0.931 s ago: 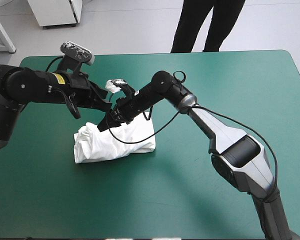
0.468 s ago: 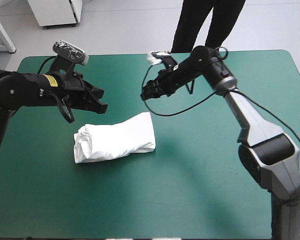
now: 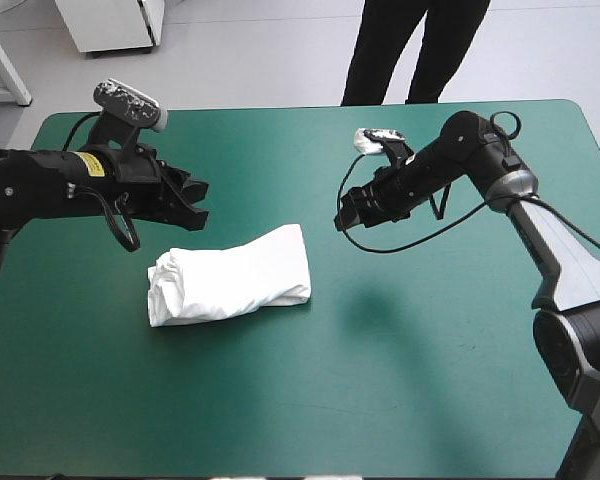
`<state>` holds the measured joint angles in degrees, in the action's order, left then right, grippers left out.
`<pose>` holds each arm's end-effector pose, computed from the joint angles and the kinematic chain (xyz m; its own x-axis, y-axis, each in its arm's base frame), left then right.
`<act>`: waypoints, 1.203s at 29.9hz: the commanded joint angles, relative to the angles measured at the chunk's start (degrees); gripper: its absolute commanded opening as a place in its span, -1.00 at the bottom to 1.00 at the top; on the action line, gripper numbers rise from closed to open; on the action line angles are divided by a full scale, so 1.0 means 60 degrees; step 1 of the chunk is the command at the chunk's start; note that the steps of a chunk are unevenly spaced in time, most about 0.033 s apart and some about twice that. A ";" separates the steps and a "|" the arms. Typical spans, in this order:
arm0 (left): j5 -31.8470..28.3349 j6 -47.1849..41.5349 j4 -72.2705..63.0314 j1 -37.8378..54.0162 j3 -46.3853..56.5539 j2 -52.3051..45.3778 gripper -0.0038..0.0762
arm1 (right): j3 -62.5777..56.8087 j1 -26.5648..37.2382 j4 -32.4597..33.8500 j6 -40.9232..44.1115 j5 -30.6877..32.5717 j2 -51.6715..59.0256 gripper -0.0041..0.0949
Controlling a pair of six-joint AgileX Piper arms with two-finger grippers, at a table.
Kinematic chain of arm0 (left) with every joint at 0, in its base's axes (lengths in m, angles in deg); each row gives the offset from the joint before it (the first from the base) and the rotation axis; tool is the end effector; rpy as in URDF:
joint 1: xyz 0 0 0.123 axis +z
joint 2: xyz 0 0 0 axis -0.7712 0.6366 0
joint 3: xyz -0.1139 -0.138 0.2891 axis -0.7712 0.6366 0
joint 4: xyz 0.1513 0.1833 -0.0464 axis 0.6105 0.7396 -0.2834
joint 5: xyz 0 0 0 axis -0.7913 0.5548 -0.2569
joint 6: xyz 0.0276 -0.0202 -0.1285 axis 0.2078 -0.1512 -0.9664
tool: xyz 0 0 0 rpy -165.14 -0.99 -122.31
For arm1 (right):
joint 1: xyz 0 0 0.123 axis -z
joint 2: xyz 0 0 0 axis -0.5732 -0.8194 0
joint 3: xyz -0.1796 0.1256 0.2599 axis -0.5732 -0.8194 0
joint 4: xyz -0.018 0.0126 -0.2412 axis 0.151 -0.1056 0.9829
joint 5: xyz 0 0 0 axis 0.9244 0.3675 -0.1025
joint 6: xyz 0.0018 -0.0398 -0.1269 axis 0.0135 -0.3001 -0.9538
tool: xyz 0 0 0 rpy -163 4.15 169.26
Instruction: Fold the cloth
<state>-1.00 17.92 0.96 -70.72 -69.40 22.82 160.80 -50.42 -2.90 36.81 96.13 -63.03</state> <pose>0.2149 -0.1133 0.5139 -0.5198 0.3803 -0.7650 0.6093 0.7927 -0.0200 0.3779 0.1823 0.3443 -0.8583 -0.3194 -0.4017 -0.4964 0.7154 0.4917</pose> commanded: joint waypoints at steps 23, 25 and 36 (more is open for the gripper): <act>0.0250 -0.0049 -0.0240 -0.0022 -0.0214 -0.0275 -0.20 | 0.0088 -0.0937 -0.2926 -0.1205 0.0013 -0.2275 0.32; 0.0250 -0.0049 -0.0240 -0.0022 -0.0214 -0.0275 -0.20 | 0.0088 -0.0956 -0.3145 -0.1336 -0.0068 -0.2366 0.32; 0.0250 -0.0049 -0.0345 -0.0022 -0.0214 -0.0295 -0.20 | 0.0088 -0.1413 -0.3441 -0.1376 -0.0679 -0.2853 0.29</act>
<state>-1.00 17.92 0.65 -70.72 -69.40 22.74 160.07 -58.13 -21.12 29.27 91.99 -82.34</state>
